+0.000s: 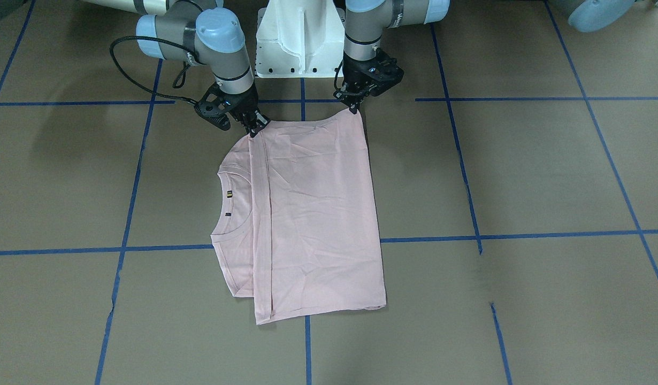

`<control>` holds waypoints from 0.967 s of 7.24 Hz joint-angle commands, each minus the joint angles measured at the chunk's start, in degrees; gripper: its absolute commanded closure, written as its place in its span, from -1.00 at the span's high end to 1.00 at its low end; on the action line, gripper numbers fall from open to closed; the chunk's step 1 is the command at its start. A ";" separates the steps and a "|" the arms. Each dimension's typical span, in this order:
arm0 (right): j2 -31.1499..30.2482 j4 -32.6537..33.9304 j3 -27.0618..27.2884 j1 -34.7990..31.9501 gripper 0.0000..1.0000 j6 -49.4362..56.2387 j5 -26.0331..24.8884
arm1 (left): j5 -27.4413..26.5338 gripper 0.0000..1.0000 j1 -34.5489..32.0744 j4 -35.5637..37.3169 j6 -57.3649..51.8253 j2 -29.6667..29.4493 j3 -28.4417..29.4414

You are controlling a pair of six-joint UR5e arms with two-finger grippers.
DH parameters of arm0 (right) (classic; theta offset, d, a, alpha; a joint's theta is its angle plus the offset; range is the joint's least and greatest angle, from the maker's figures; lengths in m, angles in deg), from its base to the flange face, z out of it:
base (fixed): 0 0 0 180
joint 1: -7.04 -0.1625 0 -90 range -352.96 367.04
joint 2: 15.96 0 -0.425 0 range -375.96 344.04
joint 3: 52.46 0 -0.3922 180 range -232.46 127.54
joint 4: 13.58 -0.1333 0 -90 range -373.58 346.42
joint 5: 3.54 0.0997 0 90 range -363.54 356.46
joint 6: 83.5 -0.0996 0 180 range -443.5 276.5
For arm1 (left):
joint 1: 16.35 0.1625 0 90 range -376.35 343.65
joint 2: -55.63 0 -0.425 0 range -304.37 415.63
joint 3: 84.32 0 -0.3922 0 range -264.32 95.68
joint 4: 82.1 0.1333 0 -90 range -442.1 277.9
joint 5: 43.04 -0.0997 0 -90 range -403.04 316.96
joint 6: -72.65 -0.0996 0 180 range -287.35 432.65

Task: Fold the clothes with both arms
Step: 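Grasp the shirt's near edge with both grippers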

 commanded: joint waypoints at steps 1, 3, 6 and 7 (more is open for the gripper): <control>0.00 -0.05 1.03 -0.17 -1.00 -0.04 -0.15 | 0.00 -1.00 0.07 0.00 0.03 -0.04 -0.03; -0.70 0.21 3.40 -0.52 -1.00 0.40 0.54 | 0.17 -1.00 0.24 2.79 -0.06 -0.39 -0.98; -6.29 0.13 12.51 2.28 -1.00 0.40 0.64 | 1.41 -1.00 7.07 8.87 0.20 2.05 -9.75; -6.93 0.21 14.55 3.16 -1.00 0.23 0.64 | 1.41 -1.00 8.23 9.05 0.38 2.86 -12.13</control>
